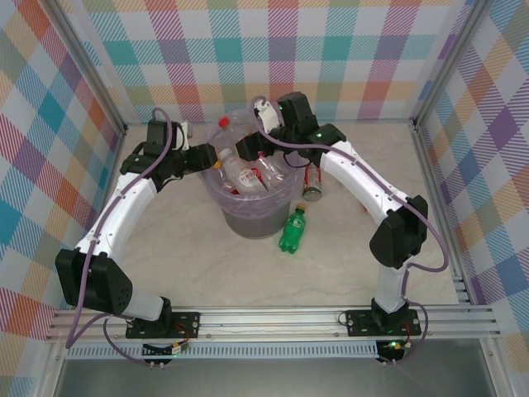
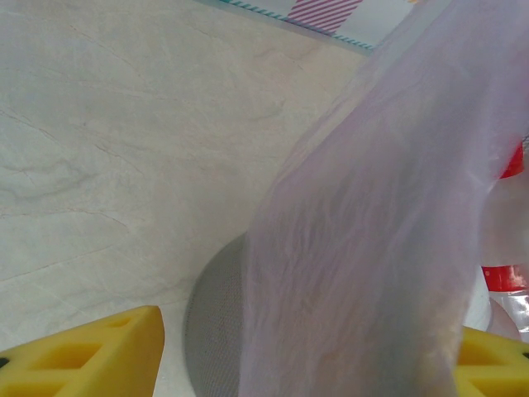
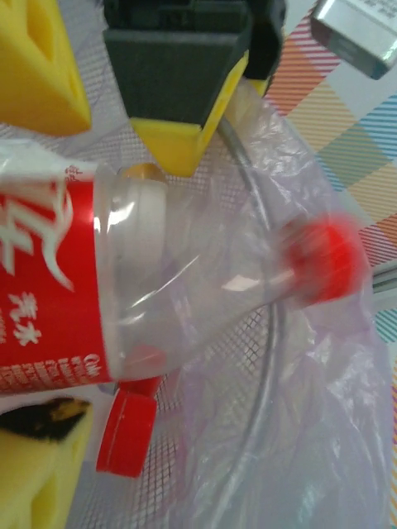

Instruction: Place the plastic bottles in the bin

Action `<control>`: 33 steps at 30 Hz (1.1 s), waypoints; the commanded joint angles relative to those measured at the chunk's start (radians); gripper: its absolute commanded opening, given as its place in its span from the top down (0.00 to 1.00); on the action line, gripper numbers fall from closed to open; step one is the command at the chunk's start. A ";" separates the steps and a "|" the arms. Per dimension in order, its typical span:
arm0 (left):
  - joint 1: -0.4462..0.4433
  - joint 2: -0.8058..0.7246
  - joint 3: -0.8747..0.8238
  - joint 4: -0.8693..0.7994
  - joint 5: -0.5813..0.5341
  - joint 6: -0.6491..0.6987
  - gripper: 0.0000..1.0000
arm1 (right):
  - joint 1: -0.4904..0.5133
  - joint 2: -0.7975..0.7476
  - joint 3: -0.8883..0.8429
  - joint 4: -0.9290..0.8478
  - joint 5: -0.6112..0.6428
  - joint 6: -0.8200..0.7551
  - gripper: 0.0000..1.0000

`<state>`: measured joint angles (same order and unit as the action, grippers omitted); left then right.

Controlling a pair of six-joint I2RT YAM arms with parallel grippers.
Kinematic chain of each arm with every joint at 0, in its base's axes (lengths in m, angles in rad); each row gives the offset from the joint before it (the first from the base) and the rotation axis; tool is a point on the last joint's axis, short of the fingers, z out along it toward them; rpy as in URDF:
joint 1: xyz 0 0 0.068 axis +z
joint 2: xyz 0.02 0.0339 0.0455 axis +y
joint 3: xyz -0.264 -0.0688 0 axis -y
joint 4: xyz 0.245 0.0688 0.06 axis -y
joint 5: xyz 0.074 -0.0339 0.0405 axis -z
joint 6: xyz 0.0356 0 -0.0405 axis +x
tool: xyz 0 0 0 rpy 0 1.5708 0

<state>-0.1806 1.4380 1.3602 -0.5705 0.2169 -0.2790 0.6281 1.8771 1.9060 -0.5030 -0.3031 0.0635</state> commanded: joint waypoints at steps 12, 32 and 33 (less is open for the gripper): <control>0.010 0.025 -0.006 -0.052 -0.052 0.027 0.35 | 0.070 -0.024 0.172 -0.240 0.172 -0.080 0.31; 0.011 0.025 -0.003 -0.058 -0.065 0.029 0.36 | 0.102 -0.339 -0.055 -0.198 0.201 0.003 0.26; 0.012 0.023 -0.003 -0.058 -0.067 0.029 0.36 | 0.101 -0.369 -0.059 -0.218 0.248 -0.001 0.24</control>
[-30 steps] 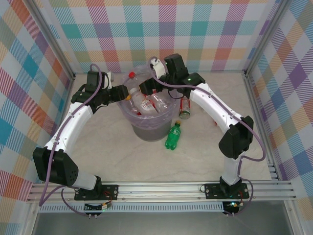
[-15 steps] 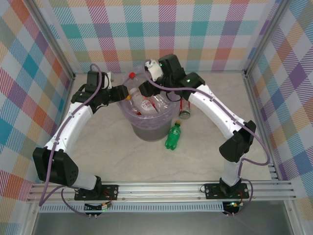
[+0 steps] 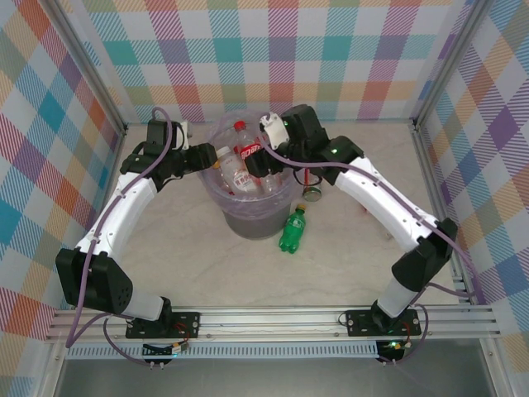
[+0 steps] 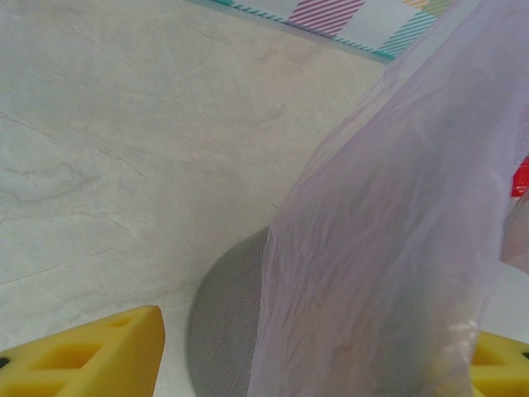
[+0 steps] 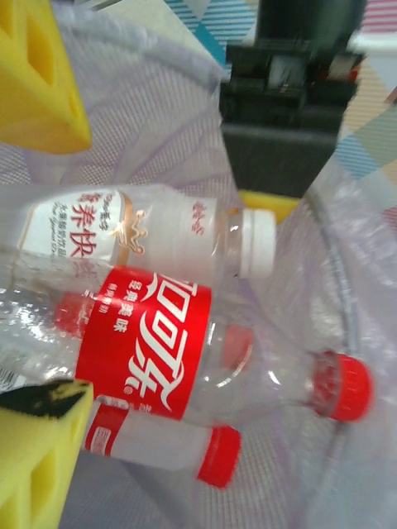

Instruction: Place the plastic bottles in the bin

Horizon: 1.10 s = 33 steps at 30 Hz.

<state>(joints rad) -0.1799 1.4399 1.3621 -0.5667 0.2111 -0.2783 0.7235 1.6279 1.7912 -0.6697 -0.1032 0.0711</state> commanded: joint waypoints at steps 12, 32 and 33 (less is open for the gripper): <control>0.011 0.028 -0.011 -0.053 -0.044 0.016 0.36 | -0.530 -0.462 -0.452 -0.249 0.196 0.096 0.15; 0.011 0.027 -0.008 -0.061 -0.055 0.024 0.35 | -0.739 -0.042 -0.587 -0.157 0.135 0.030 0.02; 0.011 0.027 -0.008 -0.061 -0.056 0.026 0.35 | -0.740 -0.021 -0.581 -0.156 0.127 0.031 0.02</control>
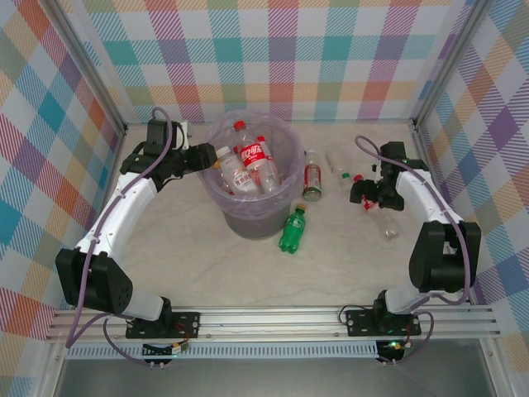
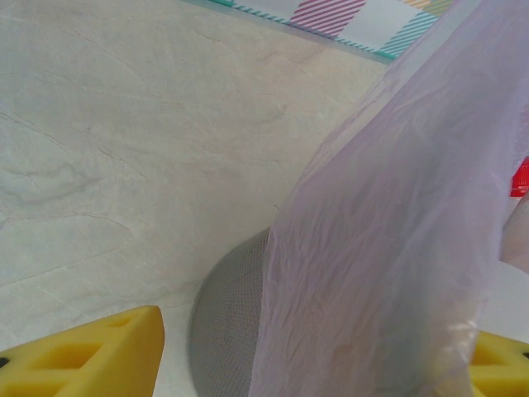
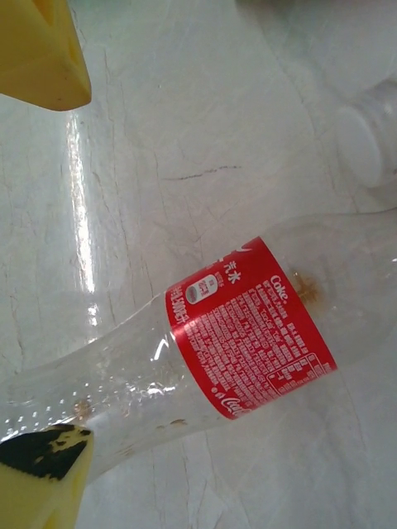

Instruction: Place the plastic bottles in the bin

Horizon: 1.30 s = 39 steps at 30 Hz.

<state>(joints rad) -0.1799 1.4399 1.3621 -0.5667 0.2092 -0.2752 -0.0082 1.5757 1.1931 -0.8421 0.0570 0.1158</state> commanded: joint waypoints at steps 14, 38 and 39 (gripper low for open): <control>0.010 0.025 -0.006 -0.061 -0.049 0.024 0.35 | -0.009 0.249 0.147 0.024 0.038 -0.001 0.05; 0.013 -0.002 -0.010 -0.058 -0.056 0.025 0.35 | -0.041 0.362 0.323 0.010 0.066 -0.070 0.39; 0.012 0.000 -0.008 -0.058 -0.057 0.025 0.35 | -0.044 0.321 0.319 0.003 0.067 -0.068 0.41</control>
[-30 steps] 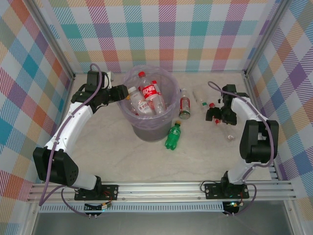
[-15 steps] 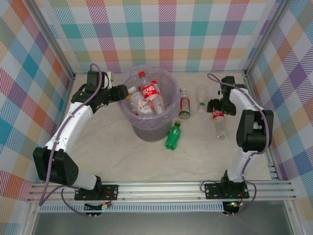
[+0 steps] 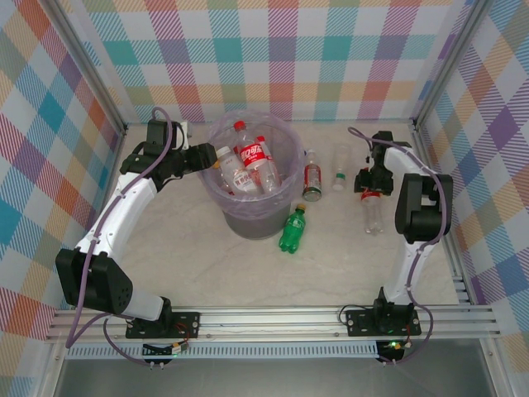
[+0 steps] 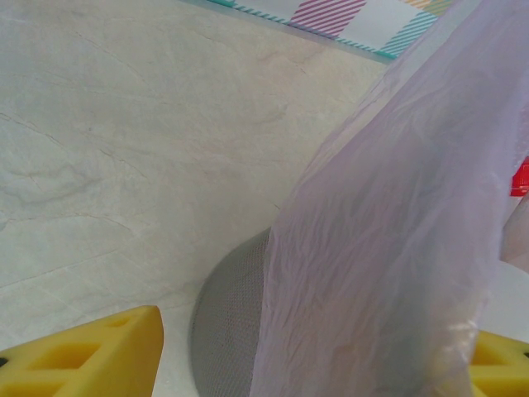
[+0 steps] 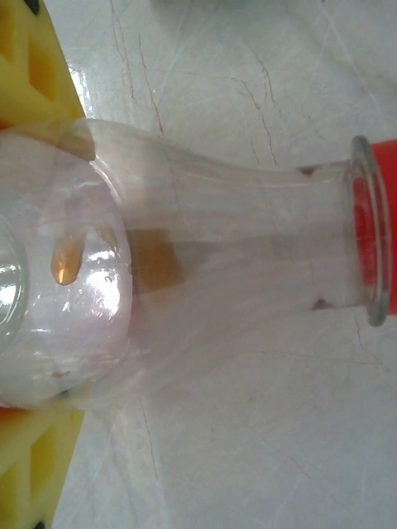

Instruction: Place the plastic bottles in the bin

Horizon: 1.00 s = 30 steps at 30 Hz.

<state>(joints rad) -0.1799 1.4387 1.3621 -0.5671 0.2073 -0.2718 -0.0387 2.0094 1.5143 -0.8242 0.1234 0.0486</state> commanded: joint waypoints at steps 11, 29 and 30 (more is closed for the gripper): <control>0.013 0.005 -0.008 -0.057 -0.054 0.022 0.35 | 0.085 -0.630 0.048 0.027 -0.330 0.109 0.43; 0.013 0.023 -0.009 -0.050 -0.016 -0.002 0.35 | 0.684 -0.284 0.539 0.307 -0.237 0.091 0.43; 0.012 0.021 -0.009 -0.050 -0.016 -0.003 0.35 | 0.689 -0.271 0.540 0.306 -0.224 0.077 0.43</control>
<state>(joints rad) -0.1799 1.4376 1.3621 -0.5694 0.2062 -0.2729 0.6331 1.7042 2.0075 -0.4961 -0.1425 0.1829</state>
